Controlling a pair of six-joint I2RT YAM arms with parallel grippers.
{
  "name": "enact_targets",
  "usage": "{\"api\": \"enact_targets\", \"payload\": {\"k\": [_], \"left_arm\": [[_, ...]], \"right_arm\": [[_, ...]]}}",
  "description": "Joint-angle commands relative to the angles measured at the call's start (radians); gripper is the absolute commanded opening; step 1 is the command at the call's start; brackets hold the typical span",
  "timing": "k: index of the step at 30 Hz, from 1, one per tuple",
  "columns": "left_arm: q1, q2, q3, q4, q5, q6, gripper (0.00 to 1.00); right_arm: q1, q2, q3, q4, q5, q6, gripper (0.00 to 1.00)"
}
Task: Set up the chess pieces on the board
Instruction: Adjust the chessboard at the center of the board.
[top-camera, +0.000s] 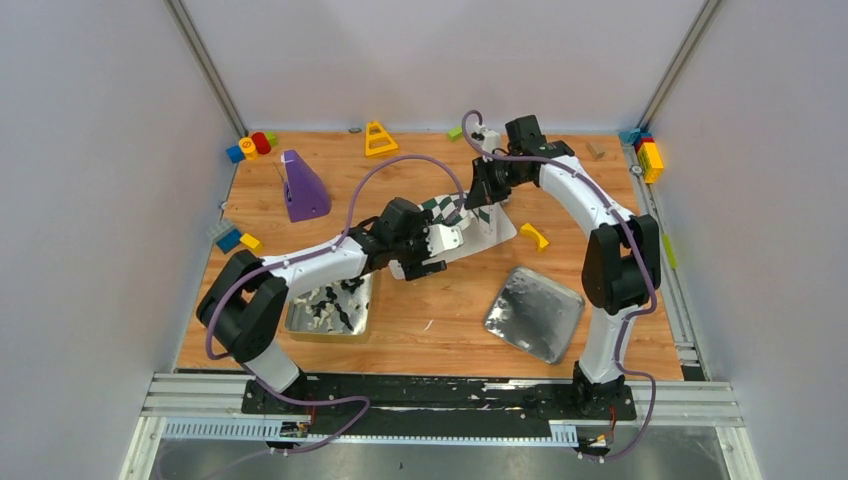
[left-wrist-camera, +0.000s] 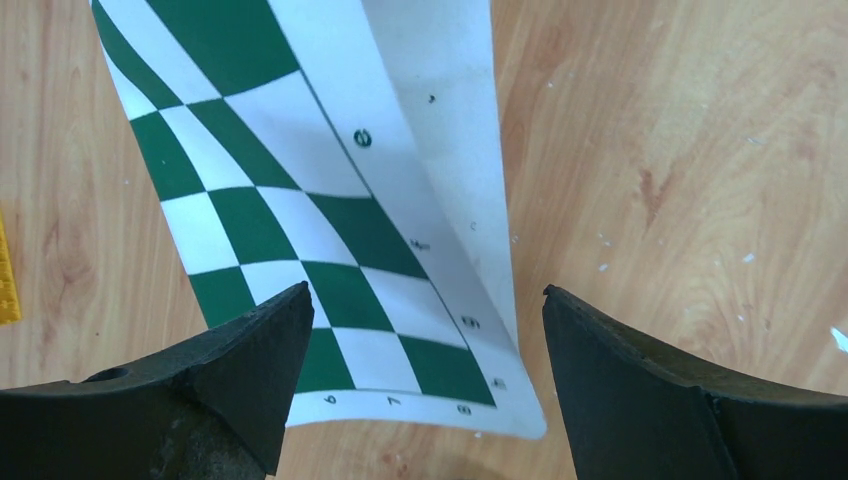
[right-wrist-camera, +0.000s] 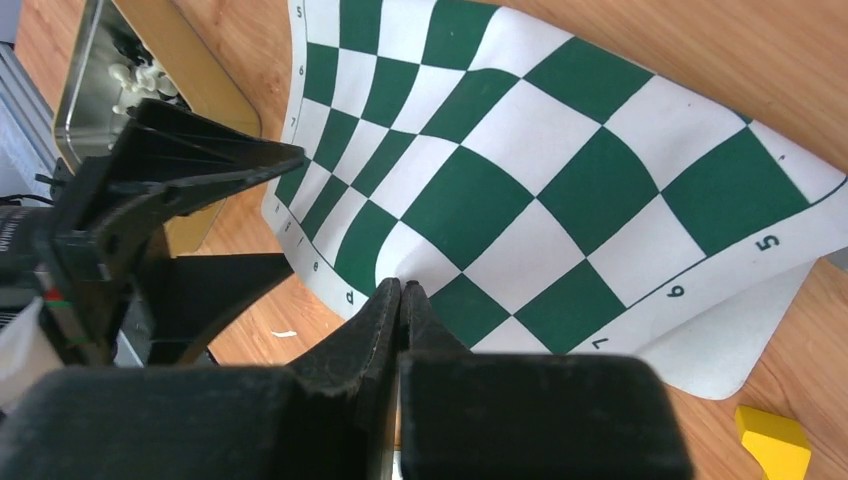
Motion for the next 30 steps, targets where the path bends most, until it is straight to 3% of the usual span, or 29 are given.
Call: {"api": "enact_targets", "payload": {"k": [1,5,7,9,13,15,16,18,25,30], "left_arm": [[-0.032,0.031,0.051,0.145,-0.098,-0.041,0.93],[-0.064,0.087,0.056,0.233,-0.225,-0.049,0.93],[-0.078,0.106,0.058,0.254,-0.295,-0.031,0.89],[-0.084,0.11,0.049,0.266,-0.349,-0.012,0.8],[-0.083,0.088,0.023,0.295,-0.46,0.061,0.5],[-0.083,0.072,0.038,0.292,-0.501,0.094,0.29],[-0.082,0.066,0.065,0.287,-0.512,0.102,0.1],[-0.079,0.052,0.124,0.279,-0.553,0.124,0.0],[-0.058,-0.007,0.328,0.259,-0.624,0.256,0.0],[-0.059,-0.143,0.304,0.23,-0.636,0.291,0.0]], "right_arm": [[-0.008,-0.017,0.067,-0.014,-0.055,0.03,0.0],[-0.013,-0.012,0.083,-0.026,-0.067,0.033,0.0],[-0.015,-0.014,0.083,-0.029,-0.068,0.032,0.0],[-0.02,-0.021,0.082,-0.034,-0.068,0.028,0.0],[-0.033,-0.035,0.095,-0.042,-0.062,0.011,0.0],[-0.038,-0.036,0.117,-0.043,-0.056,0.004,0.0],[-0.041,-0.036,0.136,-0.043,-0.054,0.003,0.0],[-0.047,-0.035,0.18,-0.043,-0.051,0.002,0.0],[-0.05,-0.076,0.317,-0.041,-0.021,-0.023,0.0],[-0.05,-0.19,0.236,-0.003,-0.048,-0.052,0.0]]}}
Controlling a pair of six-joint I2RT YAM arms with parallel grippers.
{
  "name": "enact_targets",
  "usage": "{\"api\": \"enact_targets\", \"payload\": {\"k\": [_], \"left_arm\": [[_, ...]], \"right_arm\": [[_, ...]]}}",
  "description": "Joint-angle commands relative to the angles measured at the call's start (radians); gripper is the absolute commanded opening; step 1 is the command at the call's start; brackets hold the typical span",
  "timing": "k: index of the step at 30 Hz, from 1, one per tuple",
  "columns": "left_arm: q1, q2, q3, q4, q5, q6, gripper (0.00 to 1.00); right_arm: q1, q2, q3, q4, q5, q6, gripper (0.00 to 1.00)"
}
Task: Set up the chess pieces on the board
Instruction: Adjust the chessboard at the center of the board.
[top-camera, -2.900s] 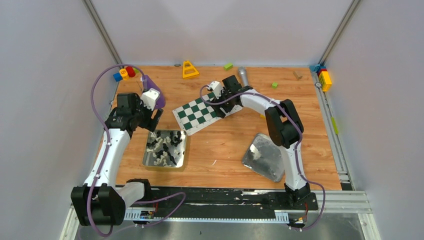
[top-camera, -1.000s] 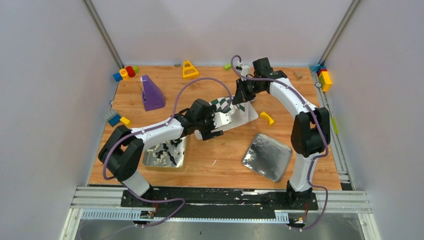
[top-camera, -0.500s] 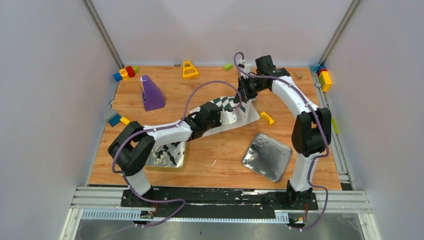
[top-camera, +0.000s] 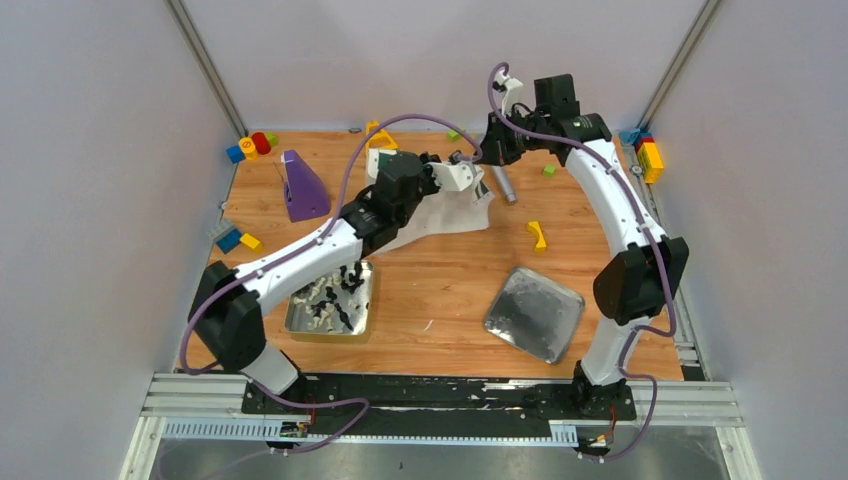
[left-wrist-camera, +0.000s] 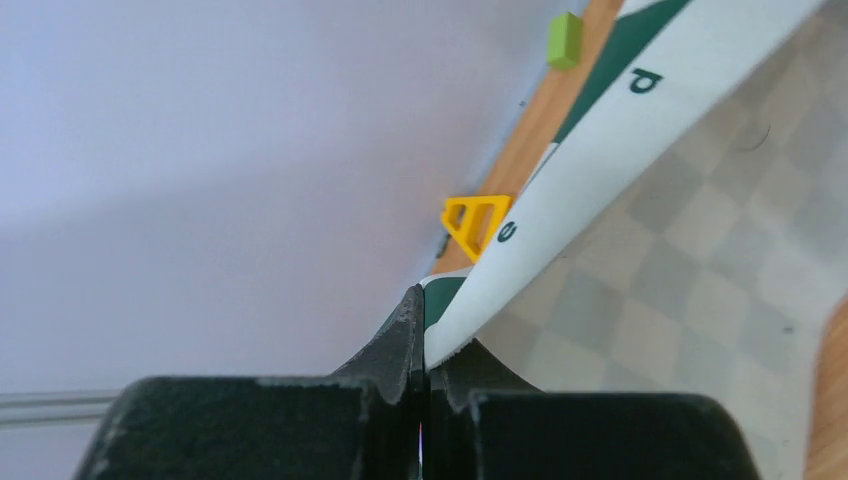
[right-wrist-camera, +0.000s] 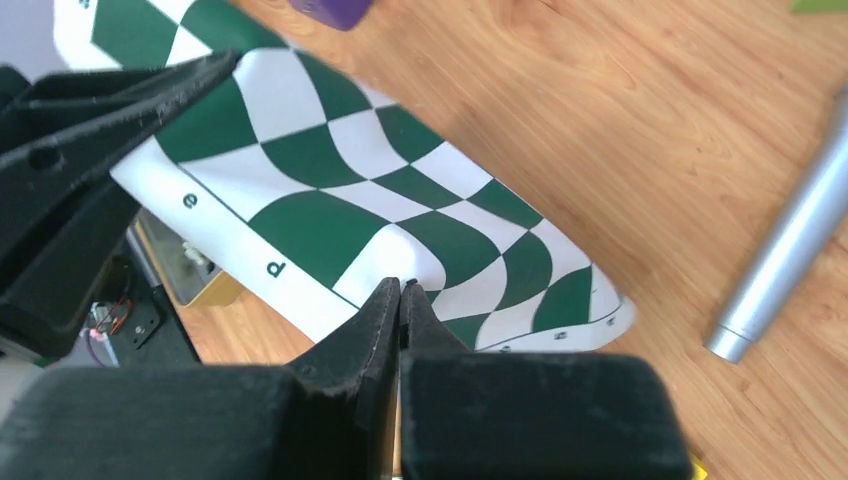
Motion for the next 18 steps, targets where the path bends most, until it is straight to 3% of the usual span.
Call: {"api": "enact_targets", "payload": {"k": [1,8,11,13,18], "left_arm": [[-0.003,-0.156,-0.022,0.012,-0.039,0.062,0.0],[-0.054,-0.327,-0.282,-0.148,0.113,0.025,0.0],[-0.148,-0.315,-0.411,-0.186,0.119,0.028,0.0],[-0.212,-0.302,-0.453,-0.294,0.145,0.019,0.0],[-0.302,-0.245,-0.495,-0.471,0.207,-0.017,0.0]], "right_arm": [[0.0,-0.158,-0.077,0.072,-0.024,-0.052,0.0],[0.038,-0.339,-0.461,0.14,-0.038,-0.154,0.0],[0.072,-0.395,-0.632,0.149,-0.003,-0.228,0.0],[0.092,-0.421,-0.725,0.145,0.014,-0.274,0.0],[0.112,-0.441,-0.86,0.121,0.002,-0.329,0.0]]}}
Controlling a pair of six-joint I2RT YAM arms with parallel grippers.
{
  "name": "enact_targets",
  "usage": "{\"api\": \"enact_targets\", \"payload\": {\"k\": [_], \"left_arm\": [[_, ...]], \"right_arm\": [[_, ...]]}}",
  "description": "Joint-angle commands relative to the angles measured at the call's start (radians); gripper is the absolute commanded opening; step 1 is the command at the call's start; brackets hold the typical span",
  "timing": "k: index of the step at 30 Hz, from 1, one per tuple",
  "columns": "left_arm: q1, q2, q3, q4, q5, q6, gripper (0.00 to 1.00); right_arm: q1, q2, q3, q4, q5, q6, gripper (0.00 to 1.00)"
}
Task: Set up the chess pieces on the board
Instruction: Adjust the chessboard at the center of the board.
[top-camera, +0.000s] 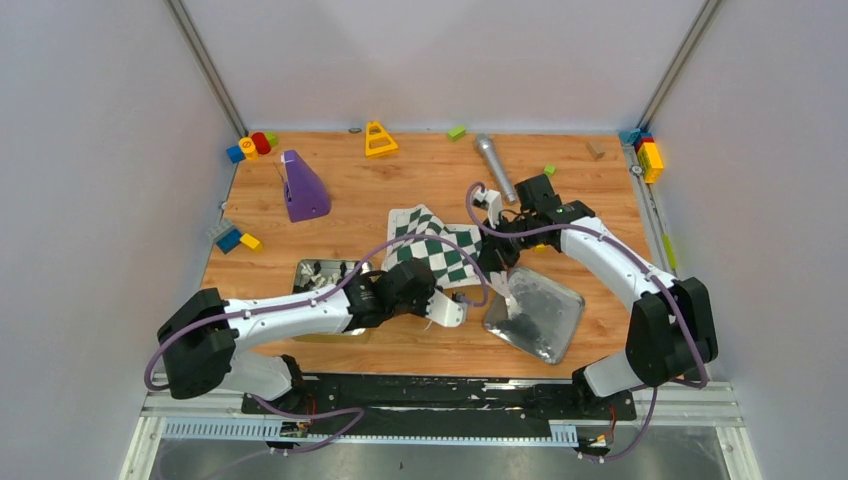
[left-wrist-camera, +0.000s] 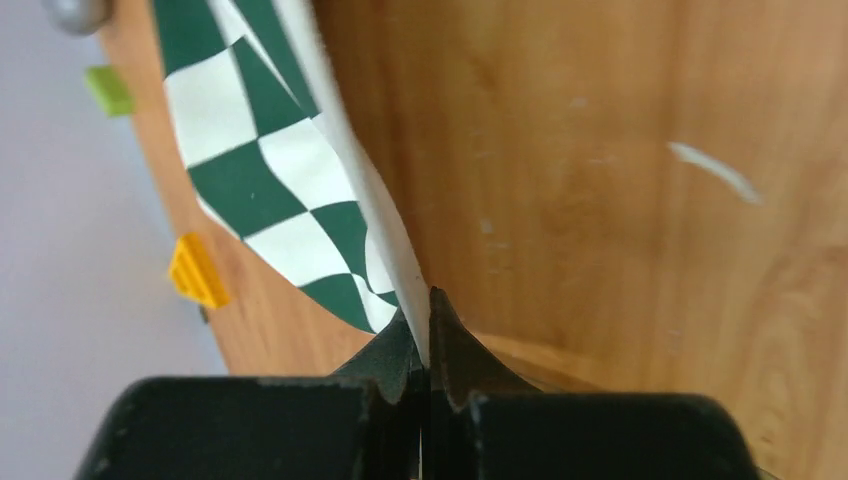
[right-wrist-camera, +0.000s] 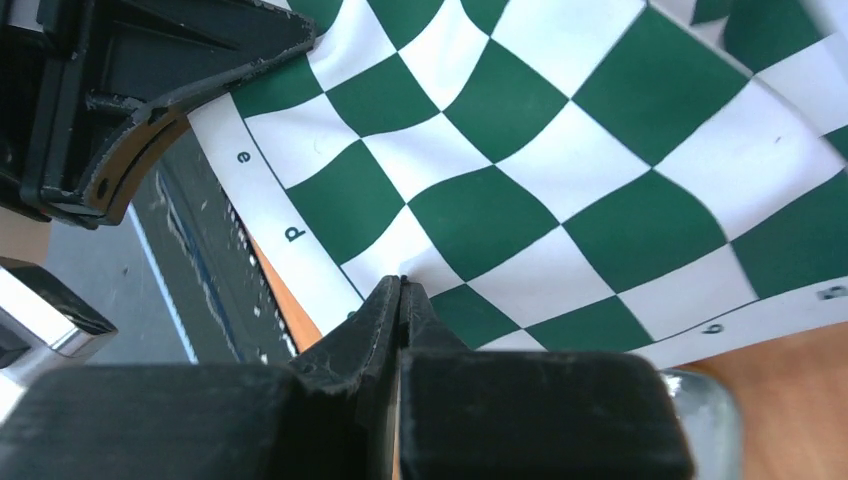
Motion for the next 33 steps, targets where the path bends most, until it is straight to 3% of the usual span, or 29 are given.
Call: {"api": "enact_targets", "payload": {"k": [1,8,12,17,22,26,27,31,33], "left_arm": [[-0.051,0.028,0.001,-0.24,0.028,-0.042,0.0],[-0.057,0.042,0.052,-0.441,0.065,-0.065,0.0],[-0.066,0.008,0.075,-0.518,0.109,-0.063,0.0],[-0.071,0.015,0.089,-0.518,0.146,-0.073,0.05],[-0.071,0.069,0.109,-0.487,0.133,-0.12,0.27],[-0.071,0.069,0.107,-0.461,0.11,-0.138,0.6],[-0.071,0.066,0.107,-0.458,0.105,-0.139,0.74],[-0.071,0.033,0.108,-0.435,0.083,-0.148,0.94],[-0.066,0.002,0.107,-0.411,0.075,-0.152,0.99]], "right_arm": [[-0.007,-0.045,-0.056,-0.001,0.047,-0.117,0.0],[-0.006,-0.036,-0.026,-0.11,-0.038,-0.152,0.03],[-0.006,-0.049,0.03,-0.205,-0.029,-0.19,0.23],[-0.008,-0.05,0.066,-0.134,0.093,-0.135,0.47],[-0.006,0.049,0.113,-0.065,0.185,-0.056,0.5],[-0.007,0.169,0.139,-0.038,0.233,-0.035,0.49],[-0.006,0.201,0.143,-0.03,0.244,-0.035,0.48],[-0.001,0.308,0.163,0.002,0.278,-0.037,0.43],[0.005,0.351,0.173,0.019,0.301,-0.038,0.4]]}}
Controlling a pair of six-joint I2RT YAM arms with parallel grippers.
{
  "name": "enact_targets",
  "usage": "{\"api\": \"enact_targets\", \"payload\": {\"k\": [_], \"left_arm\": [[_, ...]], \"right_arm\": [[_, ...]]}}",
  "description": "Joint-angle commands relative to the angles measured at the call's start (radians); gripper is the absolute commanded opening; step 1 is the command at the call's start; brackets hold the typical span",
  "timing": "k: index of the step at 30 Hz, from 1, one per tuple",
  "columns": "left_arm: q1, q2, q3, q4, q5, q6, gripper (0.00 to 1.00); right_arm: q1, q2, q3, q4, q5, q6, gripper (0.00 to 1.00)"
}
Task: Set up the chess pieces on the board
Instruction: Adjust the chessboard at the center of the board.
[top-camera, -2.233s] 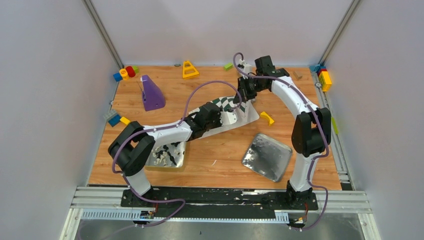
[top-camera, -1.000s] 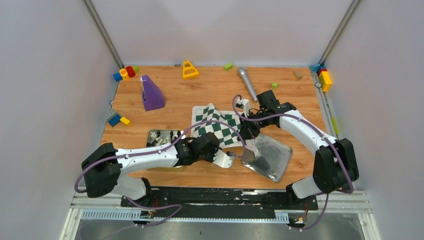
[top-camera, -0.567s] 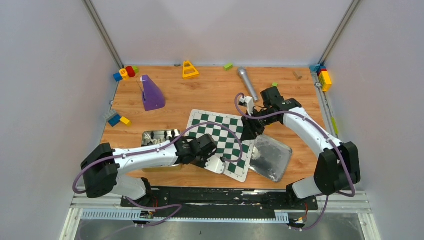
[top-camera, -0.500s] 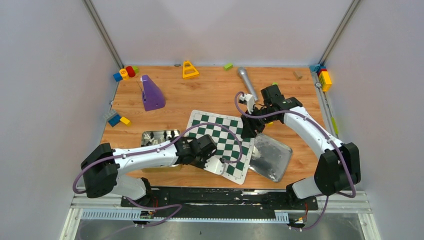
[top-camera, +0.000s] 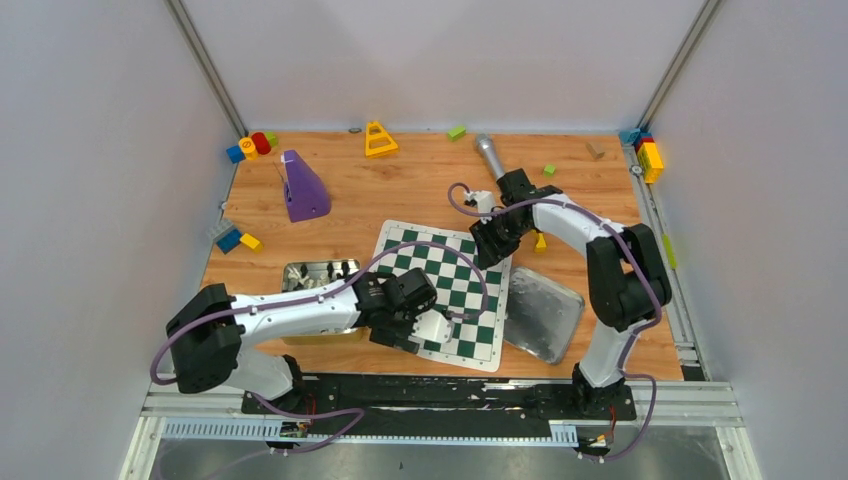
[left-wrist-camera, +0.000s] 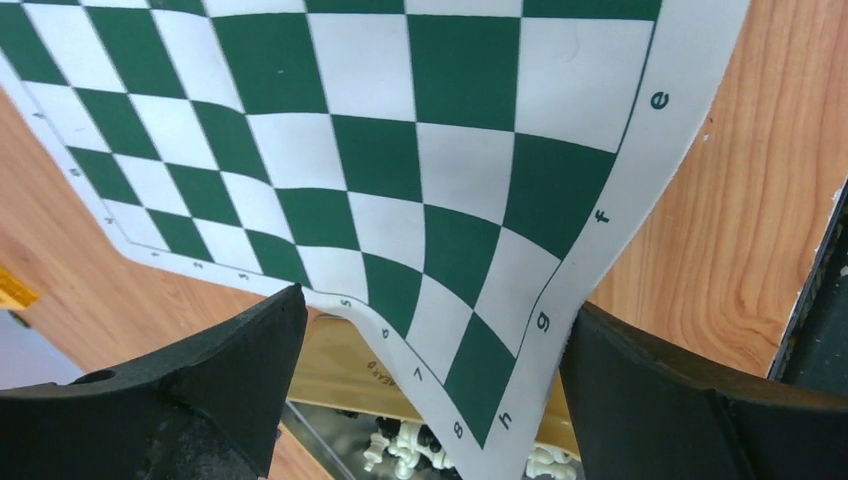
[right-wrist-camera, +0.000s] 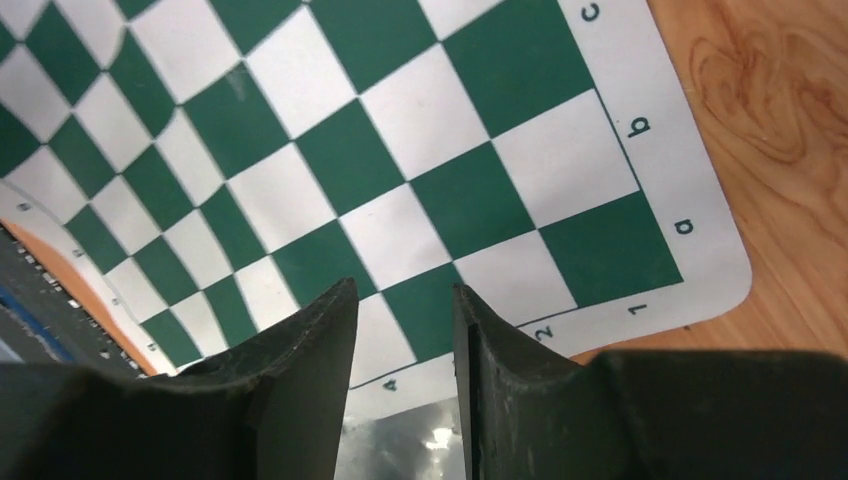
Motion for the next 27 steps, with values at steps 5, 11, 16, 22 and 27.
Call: {"api": "enact_targets", "payload": {"k": [5,11,16,22,27], "left_arm": [[0.07,-0.156,0.059,0.095,0.044,-0.045,1.0],[0.217,-0.24,0.079,0.104,0.179,-0.059,1.0],[0.232,-0.258,0.07,0.07,0.19,-0.057,1.0],[0.238,-0.219,0.047,0.156,0.133,-0.085,1.0],[0.282,-0.165,0.06,0.214,0.101,-0.112,1.0]], "right_arm": [[0.03,0.137,0.075,0.097,0.121,0.014,0.36],[0.033,0.229,0.146,0.124,0.2,0.018,0.3],[0.031,0.321,0.266,0.128,0.244,0.031,0.26],[0.017,0.385,0.392,0.126,0.272,0.07,0.24],[-0.021,0.268,0.365,0.127,0.189,0.082,0.39]]}}
